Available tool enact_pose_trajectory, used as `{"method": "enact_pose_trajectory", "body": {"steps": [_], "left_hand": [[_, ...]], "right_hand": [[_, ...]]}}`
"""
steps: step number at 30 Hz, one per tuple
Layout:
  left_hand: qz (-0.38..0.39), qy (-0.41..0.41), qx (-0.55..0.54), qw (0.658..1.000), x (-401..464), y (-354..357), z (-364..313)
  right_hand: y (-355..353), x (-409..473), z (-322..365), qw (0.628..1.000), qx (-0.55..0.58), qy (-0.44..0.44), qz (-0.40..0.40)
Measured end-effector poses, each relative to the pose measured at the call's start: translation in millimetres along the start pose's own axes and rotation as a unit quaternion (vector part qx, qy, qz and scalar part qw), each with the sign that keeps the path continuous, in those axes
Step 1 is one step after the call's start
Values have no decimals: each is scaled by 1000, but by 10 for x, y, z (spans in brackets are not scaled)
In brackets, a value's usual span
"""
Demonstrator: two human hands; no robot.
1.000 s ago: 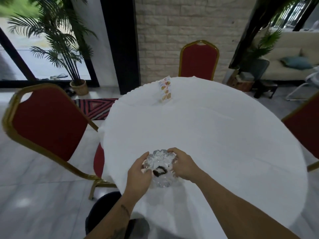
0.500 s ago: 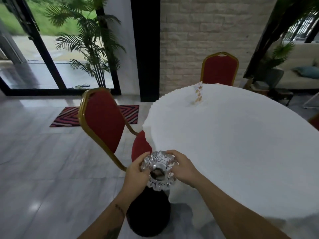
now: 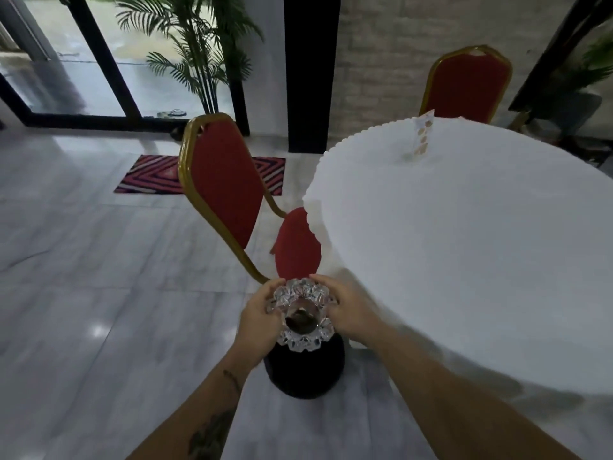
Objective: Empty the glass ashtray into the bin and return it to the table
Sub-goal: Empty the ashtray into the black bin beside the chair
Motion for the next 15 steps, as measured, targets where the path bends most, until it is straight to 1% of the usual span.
{"method": "enact_pose_trajectory", "body": {"steps": [2,3,6,10,15], "left_hand": [[8,-5,9,1000,25,13,61],[10,-12,16,1000,67,32,141],[23,3,27,999,198,121,428],[27,24,54,998,413,224,1012],[3,74,53,996,717,404,1831]], "right_hand": [[64,53,-58,1000,-10,-13,-6],[113,127,-133,1000,-17,-8,-6],[274,354,-429,1000,-12,6,-5],[604,764,-945,1000,-2,11,-6],[1020,1386,-1693,998,48,20,-33]]}}
Point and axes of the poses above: each hand's wrist, its own x-axis towards the middle knuckle, its own y-axis out of the palm, z = x × y, the point moved 8 cm from there along x, towards the middle knuckle, and after that the axes turned 10 degrees about y, right-handed, at the moved point
